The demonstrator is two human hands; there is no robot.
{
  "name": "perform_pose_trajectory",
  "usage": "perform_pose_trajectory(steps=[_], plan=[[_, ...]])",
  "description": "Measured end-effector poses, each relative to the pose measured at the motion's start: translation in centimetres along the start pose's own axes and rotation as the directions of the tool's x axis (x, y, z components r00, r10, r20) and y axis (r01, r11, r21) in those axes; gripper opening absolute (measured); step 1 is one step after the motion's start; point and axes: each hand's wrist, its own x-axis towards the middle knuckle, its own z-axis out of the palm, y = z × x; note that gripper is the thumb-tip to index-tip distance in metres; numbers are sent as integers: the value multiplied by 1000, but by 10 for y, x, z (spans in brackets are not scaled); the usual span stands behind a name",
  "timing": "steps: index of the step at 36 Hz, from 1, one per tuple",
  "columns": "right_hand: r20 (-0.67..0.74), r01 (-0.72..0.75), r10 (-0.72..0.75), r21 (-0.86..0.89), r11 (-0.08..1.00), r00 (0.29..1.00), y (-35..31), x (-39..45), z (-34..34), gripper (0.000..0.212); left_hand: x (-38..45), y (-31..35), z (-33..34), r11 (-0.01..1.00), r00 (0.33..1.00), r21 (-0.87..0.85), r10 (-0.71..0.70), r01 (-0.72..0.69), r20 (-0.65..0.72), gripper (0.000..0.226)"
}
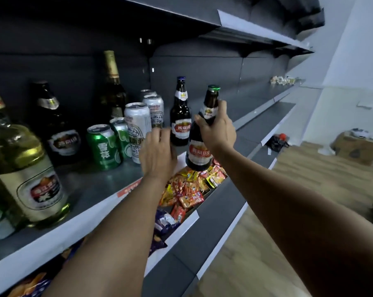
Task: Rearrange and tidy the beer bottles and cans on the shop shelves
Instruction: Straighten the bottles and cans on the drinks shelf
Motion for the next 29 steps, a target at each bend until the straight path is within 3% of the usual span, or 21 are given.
perform_pose_trajectory(steps=[4, 7, 18, 29], plan=[[14, 25, -26, 81, 996, 1000, -16, 22, 28, 51, 19, -17, -1, 998, 984, 27, -53, 58, -171, 51], [59, 70, -80, 146, 987, 995, -23, 34, 45, 49, 31, -26, -6, 988, 966, 60, -124, 141, -227, 56], [284, 236, -293, 217, 947, 913, -33, 56, 88, 58, 33, -43, -1, 952, 950, 113, -266, 286, -162, 66], [402, 248, -314, 210, 946, 860, -25, 69, 97, 71, 26, -27, 2, 917, 931, 171, -339, 359, -135, 67]])
